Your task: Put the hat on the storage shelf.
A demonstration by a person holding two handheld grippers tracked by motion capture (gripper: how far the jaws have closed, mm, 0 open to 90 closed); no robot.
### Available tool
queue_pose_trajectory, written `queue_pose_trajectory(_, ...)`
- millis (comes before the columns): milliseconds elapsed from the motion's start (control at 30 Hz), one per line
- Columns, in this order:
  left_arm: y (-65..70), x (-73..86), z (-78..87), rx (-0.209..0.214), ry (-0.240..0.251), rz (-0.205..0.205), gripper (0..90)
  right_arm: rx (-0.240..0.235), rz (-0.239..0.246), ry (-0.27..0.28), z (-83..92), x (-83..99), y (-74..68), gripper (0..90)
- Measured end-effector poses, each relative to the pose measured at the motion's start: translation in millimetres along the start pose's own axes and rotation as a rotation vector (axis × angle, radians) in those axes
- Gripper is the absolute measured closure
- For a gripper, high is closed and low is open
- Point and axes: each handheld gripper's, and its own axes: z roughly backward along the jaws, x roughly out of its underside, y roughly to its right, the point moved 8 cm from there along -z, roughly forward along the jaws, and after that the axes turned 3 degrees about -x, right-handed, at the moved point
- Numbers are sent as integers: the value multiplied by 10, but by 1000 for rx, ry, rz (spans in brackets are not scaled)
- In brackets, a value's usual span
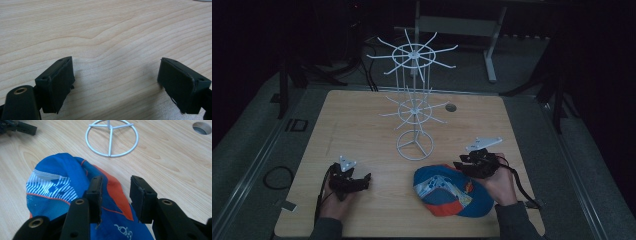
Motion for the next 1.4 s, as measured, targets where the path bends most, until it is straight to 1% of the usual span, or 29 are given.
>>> queue_pose_trajectory(167,-1,1,1,0,-2,-2,142,-32,27,-12,-20,-33,-42,588)
queue_pose_trajectory(433,-1,1,1,0,-2,-2,142,-83,44,-23,-36,-68,-108,540)
queue_pose_trajectory(533,-1,1,1,0,-2,-2,142,-90,56,-43,-61,-45,-130,518)
queue_pose_trajectory(667,-2,1,2,0,-2,-2,142,-98,71,-54,-72,-31,-153,491)
queue_pose_trajectory(767,-2,1,1,0,-2,-2,142,-100,73,-58,-76,-27,-159,483)
queue_pose_trajectory(833,0,0,0,0,0,0,142,-104,90,-86,-138,-5,-196,452)
queue_pose_trajectory(867,0,0,0,0,0,0,142,-104,90,-86,-138,-5,-196,452)
queue_pose_trajectory(933,-1,1,1,0,-1,-1,142,-104,102,-98,-178,6,-207,446)
queue_pose_trajectory(967,-2,2,2,1,-2,-2,143,-99,115,-101,-214,10,-219,439)
queue_pose_trajectory(1000,-2,1,1,0,-1,-2,143,-99,115,-101,-214,10,-219,439)
queue_pose_trajectory(1033,-2,1,1,0,-2,-3,142,-97,122,-112,-253,21,-224,432)
queue_pose_trajectory(1200,0,1,1,-1,1,0,143,-98,123,-135,-324,37,-209,422)
queue_pose_trajectory(1233,-1,1,1,-1,1,-1,143,-102,124,-148,-360,51,-211,413)
queue_pose_trajectory(1267,0,2,1,-1,1,0,143,-102,124,-148,-360,51,-211,413)
queue_pose_trajectory(1333,-1,1,1,-1,1,-1,142,-108,126,-165,-404,70,-212,401)
queue_pose_trajectory(1367,-1,1,1,-1,1,-1,143,-111,128,-180,-452,91,-206,395)
queue_pose_trajectory(1400,-3,3,2,-1,-1,-3,143,-111,128,-180,-452,91,-206,395)
